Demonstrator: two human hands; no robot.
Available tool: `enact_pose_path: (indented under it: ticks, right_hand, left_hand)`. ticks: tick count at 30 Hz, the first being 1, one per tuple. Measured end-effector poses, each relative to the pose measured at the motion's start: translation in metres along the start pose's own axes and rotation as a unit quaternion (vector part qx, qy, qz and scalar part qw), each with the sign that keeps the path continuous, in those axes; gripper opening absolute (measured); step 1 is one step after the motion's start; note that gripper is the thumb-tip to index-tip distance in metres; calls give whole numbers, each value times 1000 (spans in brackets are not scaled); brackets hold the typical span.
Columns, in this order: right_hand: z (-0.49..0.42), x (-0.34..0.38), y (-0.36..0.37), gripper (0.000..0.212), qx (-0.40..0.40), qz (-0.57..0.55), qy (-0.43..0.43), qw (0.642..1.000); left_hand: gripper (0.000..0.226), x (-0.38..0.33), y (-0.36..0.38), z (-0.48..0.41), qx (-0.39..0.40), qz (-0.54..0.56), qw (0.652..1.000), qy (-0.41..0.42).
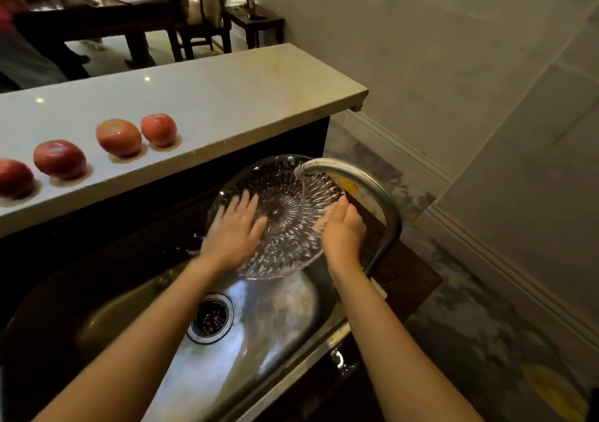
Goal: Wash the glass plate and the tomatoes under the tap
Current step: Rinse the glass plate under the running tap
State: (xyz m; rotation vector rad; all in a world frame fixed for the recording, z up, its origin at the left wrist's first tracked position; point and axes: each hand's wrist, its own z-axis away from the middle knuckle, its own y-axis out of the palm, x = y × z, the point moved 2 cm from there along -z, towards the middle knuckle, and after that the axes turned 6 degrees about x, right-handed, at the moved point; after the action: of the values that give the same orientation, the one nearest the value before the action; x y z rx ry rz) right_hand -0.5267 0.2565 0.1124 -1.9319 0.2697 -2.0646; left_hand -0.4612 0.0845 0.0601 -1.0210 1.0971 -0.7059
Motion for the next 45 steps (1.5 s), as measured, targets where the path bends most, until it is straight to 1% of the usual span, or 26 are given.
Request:
enact_pose_path:
  ticks: [2, 3, 6, 8, 10, 13, 16, 18, 21, 23, 25, 27, 30, 32, 34, 35, 37, 38, 39, 40, 41, 42, 43, 44, 45]
  right_hand:
    - [-3, 0, 0, 45, 2, 9, 0, 1000]
    - [-2, 0, 2, 47, 8, 16, 2, 1000]
    - [5, 0, 7, 47, 18, 21, -2, 1000]
    - [10, 0, 8, 47, 31, 9, -11, 999]
    - [14, 1, 6, 45, 37, -8, -15, 999]
    - [18, 4, -1, 44, 14, -11, -25, 1000]
    - [18, 3, -8, 45, -3, -11, -36, 999]
    - [16, 2, -12, 44, -8, -11, -35, 999]
    - [14, 0, -13, 43, 0, -20, -28, 999]
    - [12, -2, -10, 42, 4, -19, -32, 999]
    - [16, -4, -7, 42, 12, -10, -34, 999]
    - [20, -7, -1, 44, 24, -20, -20, 999]
    - [25, -7, 3, 47, 36, -52, 0, 998]
    - [22, -5, 0, 48, 27, -59, -4, 998]
    - [18, -5, -6, 49, 15, -51, -8, 999]
    - [16, -7, -9, 49, 10, -50, -9, 999]
    - [13, -10, -14, 49, 6, -45, -9, 999]
    - [12, -11, -16, 50, 7, -41, -11, 999]
    - [11, -13, -16, 51, 10, -37, -13, 999]
    - [11, -14, -15, 51, 18, -37, -15, 999]
    - [11, -15, -14, 51, 28, -35, -16, 999]
    - [10, -17, -12, 51, 39, -32, -15, 999]
    - [9, -19, -10, 51, 50, -30, -9, 998]
    - [9, -21, -7, 51, 58, -34, 1, 998]
    - [8, -21, -5, 51, 69, -41, 19, 997]
  left_hand:
    - [63, -10, 17, 31, 30, 25, 999, -8]
    - [62, -22, 22, 40, 37, 41, 998, 10]
    - [53, -66, 20, 39, 28, 61, 991, 113]
    - [52, -86, 9, 19, 8, 40, 989, 142]
    - [54, -93, -5, -8, -23, 3, 991, 130]
    - [57, -79, -22, -41, -50, -25, 991, 121]
    - [57, -39, -31, -57, -54, -32, 997, 53]
    - [56, -14, -29, -47, -42, -47, 998, 13]
    - [58, 0, -3, 2, -20, -3, 1000, -4]
    - [59, -16, 18, 39, 0, 38, 999, 18]
    - [56, -44, 26, 53, 11, 56, 995, 81]
    - [56, -73, 18, 41, -2, 26, 990, 136]
    - [56, -95, -5, 0, -53, -45, 987, 145]
    - [55, -92, -17, -22, -72, -47, 987, 135]
    - [56, -70, -28, -36, -92, -37, 990, 96]
    - [56, -54, -33, -40, -104, -37, 992, 58]
    - [58, -15, -40, -37, -113, -32, 992, -45]
    - [60, 3, -40, -30, -101, -16, 989, -104]
    - [62, 20, -37, -20, -76, 23, 985, -154]
    - [61, 33, -33, -9, -43, 93, 977, -187]
    - [54, 44, -28, 1, -11, 200, 959, -201]
    - [43, 52, -25, 12, 14, 337, 920, -199]
    - [31, 57, -24, 22, 37, 465, 863, -193]
    - [23, 60, -25, 31, 50, 563, 805, -182]
    - [19, 62, -28, 37, 51, 617, 766, -171]
